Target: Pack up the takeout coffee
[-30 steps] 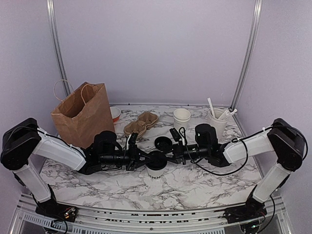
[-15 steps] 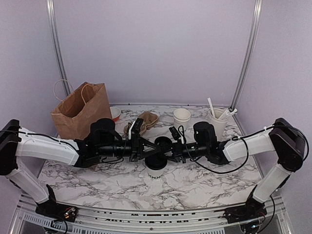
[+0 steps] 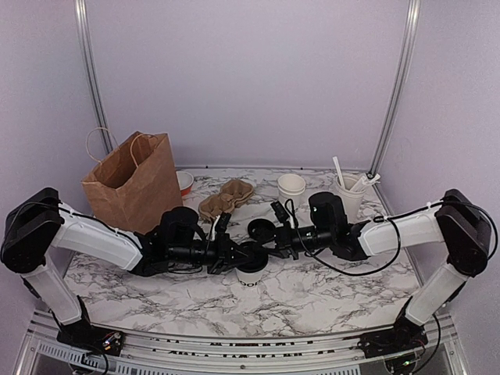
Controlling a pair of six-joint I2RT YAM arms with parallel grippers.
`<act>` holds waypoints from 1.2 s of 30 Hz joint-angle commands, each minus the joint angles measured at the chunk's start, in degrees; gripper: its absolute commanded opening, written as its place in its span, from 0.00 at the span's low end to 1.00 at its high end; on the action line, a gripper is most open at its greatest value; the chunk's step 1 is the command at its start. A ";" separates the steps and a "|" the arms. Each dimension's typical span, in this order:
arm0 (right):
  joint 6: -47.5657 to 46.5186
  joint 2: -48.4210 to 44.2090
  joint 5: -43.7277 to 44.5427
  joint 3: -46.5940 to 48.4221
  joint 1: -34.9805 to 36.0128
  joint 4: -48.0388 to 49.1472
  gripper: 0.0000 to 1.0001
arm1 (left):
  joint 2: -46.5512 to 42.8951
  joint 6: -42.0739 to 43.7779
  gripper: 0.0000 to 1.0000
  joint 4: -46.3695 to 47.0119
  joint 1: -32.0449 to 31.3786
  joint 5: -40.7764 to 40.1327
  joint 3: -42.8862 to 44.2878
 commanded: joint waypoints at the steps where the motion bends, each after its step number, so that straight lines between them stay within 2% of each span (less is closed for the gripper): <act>1: -2.31 -4.88 1.47 3.92 0.65 -3.30 0.00 | -0.34 2.94 0.00 -12.75 -0.05 -1.79 0.01; 5: -5.04 -8.17 4.21 4.60 0.70 -5.94 0.00 | -0.21 3.02 0.00 -12.76 0.00 -1.49 0.01; 10: 1.25 -1.47 0.33 -1.95 1.55 4.76 0.00 | -0.01 3.18 0.00 -12.85 -0.04 -1.12 0.76; 13: 3.88 3.25 -0.99 -4.55 2.09 8.53 0.00 | -0.47 3.52 0.00 -13.01 0.01 -0.97 2.31; 16: 5.36 3.77 -0.87 -5.75 2.06 11.09 0.00 | -1.82 4.70 0.00 -14.07 -0.02 -0.72 3.92; 24: -4.49 -3.80 4.24 3.14 2.32 -6.02 0.01 | -9.28 9.60 0.00 -18.24 -0.12 -2.57 7.34; 27: -10.94 -6.89 9.62 8.63 3.53 -15.19 0.11 | -13.40 11.98 0.00 -20.77 0.01 -5.76 7.65; 30: -18.20 -8.67 16.04 13.83 6.77 -25.83 0.33 | -17.41 14.80 0.05 -25.19 -0.04 -10.93 7.59; 31: -20.25 -9.03 18.48 15.27 7.65 -28.70 0.42 | -18.88 15.73 0.10 -26.60 0.00 -13.11 7.51; 34: -25.34 -9.17 27.48 18.87 10.50 -36.77 0.67 | -22.54 18.80 0.35 -33.35 -0.06 -21.11 8.39; 36: -27.68 -8.33 33.79 20.77 12.49 -41.19 0.77 | -24.64 20.02 0.51 -37.61 -0.01 -26.51 8.85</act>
